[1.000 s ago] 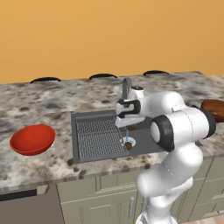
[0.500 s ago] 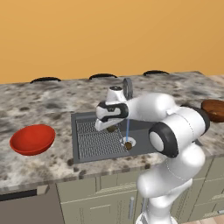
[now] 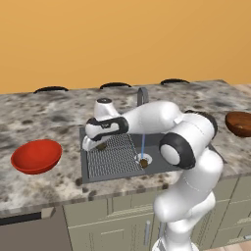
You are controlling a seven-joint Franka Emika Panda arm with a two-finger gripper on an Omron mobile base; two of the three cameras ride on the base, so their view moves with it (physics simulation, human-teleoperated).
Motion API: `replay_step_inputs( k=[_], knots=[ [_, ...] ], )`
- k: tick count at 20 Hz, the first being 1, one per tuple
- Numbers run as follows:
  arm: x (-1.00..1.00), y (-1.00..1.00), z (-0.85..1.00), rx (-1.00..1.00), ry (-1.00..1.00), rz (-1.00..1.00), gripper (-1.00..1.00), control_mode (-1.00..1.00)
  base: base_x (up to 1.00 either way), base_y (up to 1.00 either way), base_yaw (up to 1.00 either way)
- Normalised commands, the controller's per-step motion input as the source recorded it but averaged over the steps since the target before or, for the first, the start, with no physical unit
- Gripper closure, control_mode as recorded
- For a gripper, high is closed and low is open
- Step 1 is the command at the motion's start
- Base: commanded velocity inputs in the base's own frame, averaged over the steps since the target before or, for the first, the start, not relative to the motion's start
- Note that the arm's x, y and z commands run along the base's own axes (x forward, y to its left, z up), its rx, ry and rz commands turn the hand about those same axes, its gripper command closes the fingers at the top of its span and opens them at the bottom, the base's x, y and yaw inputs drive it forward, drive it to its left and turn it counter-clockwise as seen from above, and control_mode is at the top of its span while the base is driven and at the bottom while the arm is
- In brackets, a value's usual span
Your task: Pick the kiwis from the sink and place them in one bowl. Place the pear in the other bowl. Then turn off the sink faucet.
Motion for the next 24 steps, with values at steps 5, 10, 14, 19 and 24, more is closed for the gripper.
replay_step_inputs(
  k=[5, 10, 14, 19, 24],
  knots=[
    [0.23, 0.99, 0.01, 0.0, 0.0, 0.12, 1.0, -1.0, 0.0, 0.0, 0.0],
    [0.28, 0.98, 0.0, 0.0, 0.0, 0.11, 1.0, -1.0, 0.0, 0.0, 0.0],
    [0.27, 0.98, 0.0, 0.0, 0.0, 0.1, 1.0, -1.0, 0.0, 0.0, 0.0],
    [0.28, 0.85, -0.01, 0.0, 0.0, 0.07, 1.0, -1.0, 0.0, 0.0, 0.0],
    [0.29, 0.54, -0.16, -0.02, 0.0, 0.01, 1.0, -1.0, 0.0, 0.0, 0.0]
  ],
)
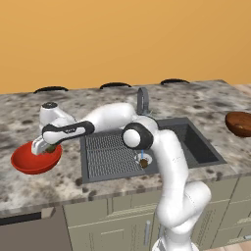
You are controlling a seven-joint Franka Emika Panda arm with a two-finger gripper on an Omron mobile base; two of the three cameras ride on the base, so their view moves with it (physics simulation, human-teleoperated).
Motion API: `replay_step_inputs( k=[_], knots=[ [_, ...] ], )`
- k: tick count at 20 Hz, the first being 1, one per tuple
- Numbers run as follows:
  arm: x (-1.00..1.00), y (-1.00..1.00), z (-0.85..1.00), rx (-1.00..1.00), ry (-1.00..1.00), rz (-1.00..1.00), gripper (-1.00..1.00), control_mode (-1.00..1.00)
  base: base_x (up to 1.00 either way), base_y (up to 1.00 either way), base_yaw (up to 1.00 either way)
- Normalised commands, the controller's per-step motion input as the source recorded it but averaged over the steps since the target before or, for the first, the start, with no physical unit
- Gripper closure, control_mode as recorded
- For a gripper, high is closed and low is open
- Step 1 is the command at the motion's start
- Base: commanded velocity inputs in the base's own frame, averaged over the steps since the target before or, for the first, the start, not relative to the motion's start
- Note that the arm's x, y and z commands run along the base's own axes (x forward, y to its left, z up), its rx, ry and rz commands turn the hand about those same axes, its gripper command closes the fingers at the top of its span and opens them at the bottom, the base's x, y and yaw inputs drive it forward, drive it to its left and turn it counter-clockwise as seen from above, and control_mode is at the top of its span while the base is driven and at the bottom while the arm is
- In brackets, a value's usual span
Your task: Pick the kiwis from the sink and place them in one bowl. Place the pear in the other bowl. Then turn off the sink faucet.
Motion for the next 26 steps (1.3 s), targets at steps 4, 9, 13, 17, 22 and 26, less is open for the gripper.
replay_step_inputs(
  k=[4, 9, 13, 17, 22, 26],
  knots=[
    [0.29, 0.54, -0.23, -0.06, 0.01, 0.0, 1.0, -1.0, 0.0, 0.0, 0.0],
    [0.33, 0.52, -0.34, -0.07, 0.01, 0.0, 1.0, -1.0, 0.0, 0.0, 0.0],
    [0.39, 0.35, -0.15, 0.0, 0.05, 0.0, 1.0, -1.0, 0.0, 0.0, 0.0],
    [0.22, 0.18, -0.09, 0.0, 0.08, 0.01, -1.0, -1.0, 0.0, 0.0, 0.0],
    [0.07, 0.0, 0.01, 0.0, 0.03, 0.02, -1.0, -1.0, 0.0, 0.0, 0.0],
    [0.0, 0.0, 0.28, 0.0, 0.09, 0.01, -1.0, -1.0, 0.0, 0.0, 0.0]
  ],
)
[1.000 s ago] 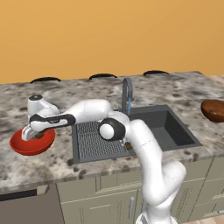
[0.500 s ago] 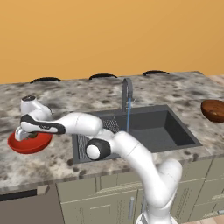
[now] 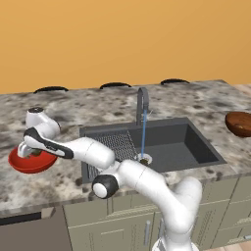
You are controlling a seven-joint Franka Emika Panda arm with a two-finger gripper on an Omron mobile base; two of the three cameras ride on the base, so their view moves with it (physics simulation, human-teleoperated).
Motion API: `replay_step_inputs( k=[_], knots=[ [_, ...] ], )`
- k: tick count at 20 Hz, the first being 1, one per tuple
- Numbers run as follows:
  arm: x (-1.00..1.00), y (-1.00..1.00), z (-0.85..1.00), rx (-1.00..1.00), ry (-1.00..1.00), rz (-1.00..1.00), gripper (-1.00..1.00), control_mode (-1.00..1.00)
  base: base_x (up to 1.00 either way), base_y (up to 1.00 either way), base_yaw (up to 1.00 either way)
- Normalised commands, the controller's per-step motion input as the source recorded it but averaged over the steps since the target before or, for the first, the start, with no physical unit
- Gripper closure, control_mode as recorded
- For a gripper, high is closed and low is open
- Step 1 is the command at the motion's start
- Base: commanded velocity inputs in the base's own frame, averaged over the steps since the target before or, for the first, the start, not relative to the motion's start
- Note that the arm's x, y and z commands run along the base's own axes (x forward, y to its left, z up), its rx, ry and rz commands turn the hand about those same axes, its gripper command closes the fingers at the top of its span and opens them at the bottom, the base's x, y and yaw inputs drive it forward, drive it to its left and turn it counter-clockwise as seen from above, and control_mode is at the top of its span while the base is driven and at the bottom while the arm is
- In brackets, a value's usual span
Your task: Pick the kiwis from the sink and place them in one bowl. Place the pear in the other bowl. Then turn off the sink faucet.
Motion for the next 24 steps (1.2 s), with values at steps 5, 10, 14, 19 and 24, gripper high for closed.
replay_step_inputs(
  k=[5, 10, 14, 19, 24],
  knots=[
    [0.0, -0.01, 0.43, 0.0, 0.17, 0.0, -1.0, -1.0, 0.0, 0.0, 0.0],
    [0.01, -0.13, 0.56, 0.0, 0.17, 0.0, -1.0, -1.0, 0.0, 0.0, 0.0],
    [0.28, -0.17, 0.6, 0.0, 0.16, 0.0, -1.0, -1.0, 0.0, 0.0, 0.0],
    [0.5, -0.18, 0.69, 0.0, 0.23, 0.0, -1.0, -1.0, 0.0, 0.0, 0.0],
    [0.83, -0.2, 0.43, 0.0, 0.27, 0.03, -1.0, -1.0, 0.0, 0.0, 0.0]
  ],
)
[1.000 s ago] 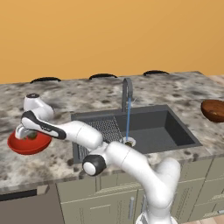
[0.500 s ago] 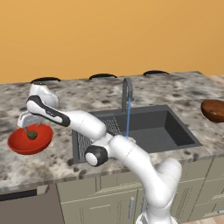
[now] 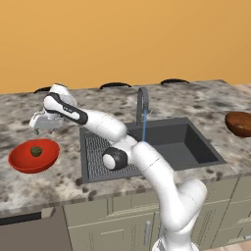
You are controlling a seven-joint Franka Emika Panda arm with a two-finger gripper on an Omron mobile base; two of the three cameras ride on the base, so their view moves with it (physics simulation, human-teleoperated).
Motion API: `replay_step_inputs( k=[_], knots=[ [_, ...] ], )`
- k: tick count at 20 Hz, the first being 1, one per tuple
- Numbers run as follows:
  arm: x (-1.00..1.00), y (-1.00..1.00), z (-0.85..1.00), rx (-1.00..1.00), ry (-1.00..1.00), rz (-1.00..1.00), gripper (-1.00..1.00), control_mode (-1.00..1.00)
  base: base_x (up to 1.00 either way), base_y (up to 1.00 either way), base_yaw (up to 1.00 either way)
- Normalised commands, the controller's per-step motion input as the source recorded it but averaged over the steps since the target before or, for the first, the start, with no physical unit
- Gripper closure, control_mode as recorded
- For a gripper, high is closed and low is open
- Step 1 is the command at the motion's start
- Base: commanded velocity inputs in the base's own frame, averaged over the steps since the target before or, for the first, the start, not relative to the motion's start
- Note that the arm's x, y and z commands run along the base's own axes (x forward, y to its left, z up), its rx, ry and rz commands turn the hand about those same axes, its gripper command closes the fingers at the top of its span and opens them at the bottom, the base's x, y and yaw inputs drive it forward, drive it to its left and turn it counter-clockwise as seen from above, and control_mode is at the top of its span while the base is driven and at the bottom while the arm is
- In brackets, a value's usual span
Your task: Pick the kiwis from the sink and place them in one bowl. Place the pear in the other bowl. Then turn off the sink faucet.
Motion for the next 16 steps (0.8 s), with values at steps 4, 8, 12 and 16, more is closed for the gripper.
replay_step_inputs(
  k=[4, 8, 12, 16],
  knots=[
    [0.84, -0.15, 0.56, 0.0, 0.24, 0.12, -1.0, -1.0, 0.0, 0.0, 0.0],
    [0.1, 0.05, 0.69, -0.04, 0.05, 0.14, -1.0, -1.0, 0.0, 0.0, 0.0],
    [-0.05, 0.05, 0.55, -0.07, 0.0, 0.09, -1.0, -1.0, 0.0, 0.0, 0.0],
    [-0.02, -0.43, 0.31, 0.0, 0.0, 0.09, -1.0, -1.0, 0.0, 0.0, 0.0]
  ],
)
